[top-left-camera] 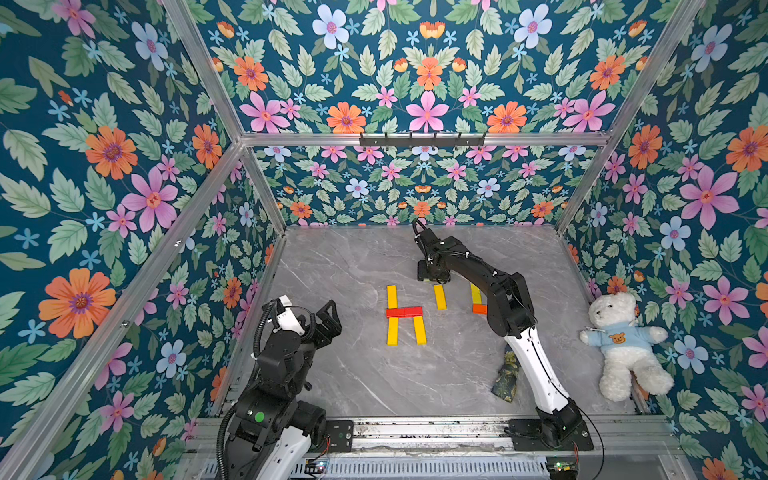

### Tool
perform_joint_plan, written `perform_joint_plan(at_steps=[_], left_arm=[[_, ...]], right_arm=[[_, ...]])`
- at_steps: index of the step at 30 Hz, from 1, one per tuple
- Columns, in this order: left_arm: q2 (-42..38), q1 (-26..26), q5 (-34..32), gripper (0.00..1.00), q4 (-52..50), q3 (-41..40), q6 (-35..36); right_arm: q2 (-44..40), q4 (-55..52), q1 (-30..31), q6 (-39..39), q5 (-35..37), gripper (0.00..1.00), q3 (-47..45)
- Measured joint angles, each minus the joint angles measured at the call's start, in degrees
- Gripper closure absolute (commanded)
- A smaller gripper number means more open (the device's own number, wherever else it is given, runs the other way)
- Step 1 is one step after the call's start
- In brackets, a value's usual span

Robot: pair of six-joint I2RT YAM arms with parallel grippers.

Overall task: Assemble the letter h with building blocks
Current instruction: Pick up the building block from the center of the board.

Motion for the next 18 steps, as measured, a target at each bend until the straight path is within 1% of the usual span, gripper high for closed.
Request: perform_joint_plan(at_steps=[4, 8, 13, 18], left_arm=[[0.1, 0.0, 0.0, 0.00, 0.0, 0.0, 0.0], [0.2, 0.0, 0.0, 0.00, 0.0, 0.0, 0.0], [0.2, 0.0, 0.0, 0.00, 0.0, 0.0, 0.0], [0.3, 0.0, 0.0, 0.00, 0.1, 0.0, 0.0]], right_arm=[[0.2, 0.1, 0.0, -0.8, 0.9, 0.39, 0.2], [-0.3, 0.7, 0.0, -1.1, 0.9, 0.43, -0.6], [-1.6, 1.9, 0.0, -1.5, 0.2, 0.44, -1.7], [-5.3, 2.4, 0.3, -2.3, 0.4, 0.44, -1.8]])
